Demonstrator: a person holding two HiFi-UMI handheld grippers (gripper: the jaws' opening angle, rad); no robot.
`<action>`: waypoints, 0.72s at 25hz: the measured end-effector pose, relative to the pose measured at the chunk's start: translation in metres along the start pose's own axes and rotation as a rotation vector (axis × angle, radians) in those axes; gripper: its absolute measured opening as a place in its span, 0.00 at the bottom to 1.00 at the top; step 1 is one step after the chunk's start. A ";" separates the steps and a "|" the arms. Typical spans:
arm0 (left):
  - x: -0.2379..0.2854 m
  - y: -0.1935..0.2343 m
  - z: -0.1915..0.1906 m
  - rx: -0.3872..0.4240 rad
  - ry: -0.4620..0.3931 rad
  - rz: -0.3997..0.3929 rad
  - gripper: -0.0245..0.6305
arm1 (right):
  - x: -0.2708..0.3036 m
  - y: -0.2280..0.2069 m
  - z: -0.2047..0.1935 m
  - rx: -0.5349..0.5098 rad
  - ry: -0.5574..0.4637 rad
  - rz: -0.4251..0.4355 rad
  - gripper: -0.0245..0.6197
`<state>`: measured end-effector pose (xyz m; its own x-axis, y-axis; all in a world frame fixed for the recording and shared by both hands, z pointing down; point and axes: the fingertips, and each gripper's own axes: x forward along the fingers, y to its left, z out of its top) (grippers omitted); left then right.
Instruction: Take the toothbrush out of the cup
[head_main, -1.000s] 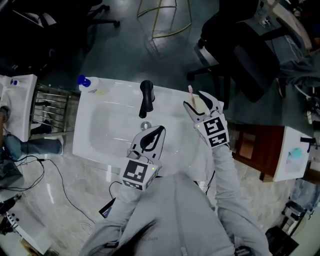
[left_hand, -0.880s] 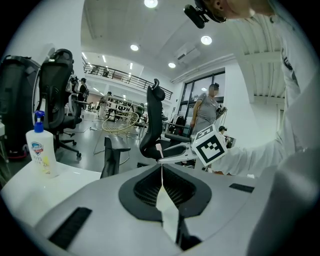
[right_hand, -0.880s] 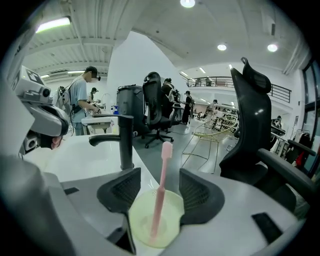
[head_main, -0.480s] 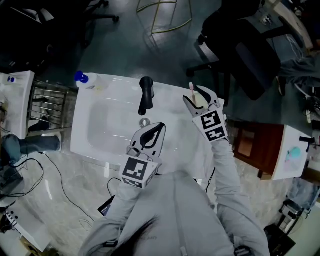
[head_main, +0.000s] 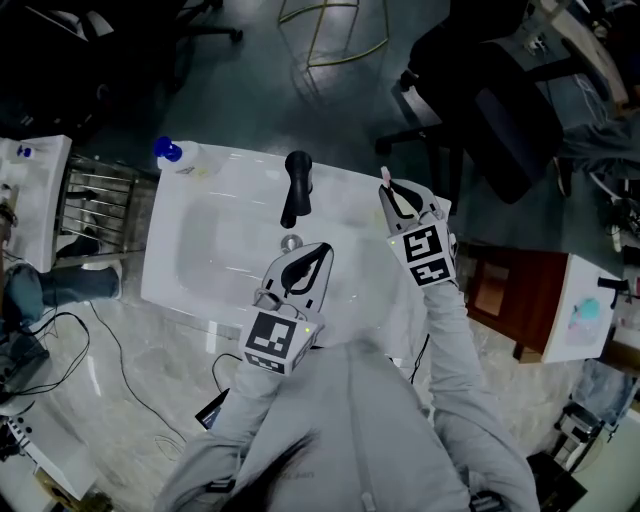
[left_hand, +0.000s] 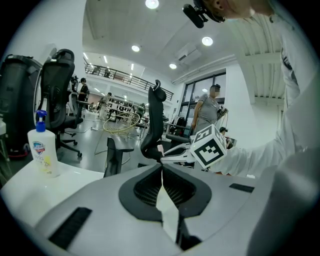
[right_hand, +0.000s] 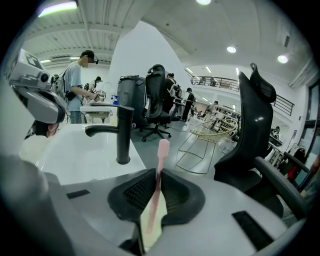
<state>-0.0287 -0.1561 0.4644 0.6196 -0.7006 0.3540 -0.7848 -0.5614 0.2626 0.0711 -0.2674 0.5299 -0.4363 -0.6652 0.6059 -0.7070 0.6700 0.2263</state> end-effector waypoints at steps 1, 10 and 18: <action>0.000 0.000 -0.001 0.000 0.001 0.001 0.08 | -0.001 0.000 0.000 0.003 -0.003 0.001 0.11; -0.004 0.002 0.005 0.001 -0.021 0.014 0.08 | -0.007 0.001 0.010 0.024 -0.031 0.004 0.09; -0.009 -0.002 0.017 0.023 -0.050 0.007 0.08 | -0.024 0.001 0.029 0.034 -0.083 -0.016 0.09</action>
<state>-0.0323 -0.1559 0.4451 0.6145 -0.7255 0.3099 -0.7889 -0.5659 0.2396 0.0645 -0.2600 0.4933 -0.4682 -0.7019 0.5368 -0.7323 0.6482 0.2088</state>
